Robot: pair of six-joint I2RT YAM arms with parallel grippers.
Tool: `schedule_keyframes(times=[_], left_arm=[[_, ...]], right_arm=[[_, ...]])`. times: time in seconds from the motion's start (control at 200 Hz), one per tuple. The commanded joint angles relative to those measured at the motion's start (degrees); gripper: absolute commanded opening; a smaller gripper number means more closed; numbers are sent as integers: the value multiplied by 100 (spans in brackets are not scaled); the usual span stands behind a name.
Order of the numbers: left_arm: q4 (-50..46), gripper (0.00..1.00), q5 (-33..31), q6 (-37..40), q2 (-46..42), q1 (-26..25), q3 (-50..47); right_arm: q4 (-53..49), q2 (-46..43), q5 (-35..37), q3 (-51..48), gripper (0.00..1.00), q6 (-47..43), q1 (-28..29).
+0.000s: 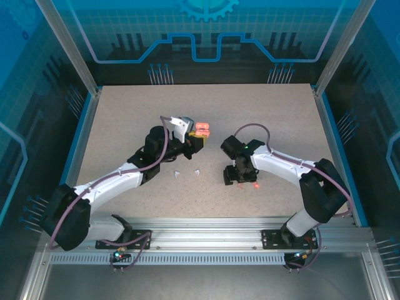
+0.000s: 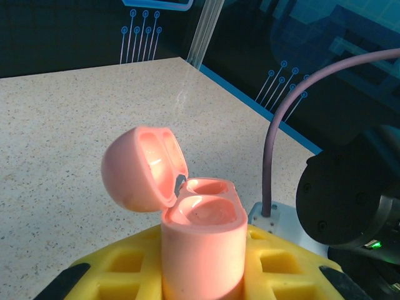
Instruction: Insert wireless bluetooth earbuds into charging case
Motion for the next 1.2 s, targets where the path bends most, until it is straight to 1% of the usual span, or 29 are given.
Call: schedule_keyframes(times=[0.0,0.07,0.155,0.505,0.785,0.95,1.03,1.095,1.195], left_arm=[[451,0,-102,-99,38,-58,-103],[526,0,-153,-130,21,-60,-124],[559,0,-148,-139,21,-72,-105],[575,0,-126,-57,21,-152,-55],[562,0,-87,-33,73,-178,-22],[548,0,-71,-33,99,-190,14],[523,0,-67,-19,116,-201,41],[499,0,-59,-9,127,-207,72],[477,0,-52,0,143,-218,94]], right_arm=[[-146,115,335,34,66,660,50],[-128,250,443,0,66,842,41],[-26,417,411,-10,65,919,15],[191,826,354,-21,61,744,-3],[358,950,275,-118,52,541,-108],[414,929,270,-204,51,528,-143],[458,897,254,-270,50,509,-175],[472,880,242,-307,47,502,-194],[489,826,241,-351,46,479,-222]])
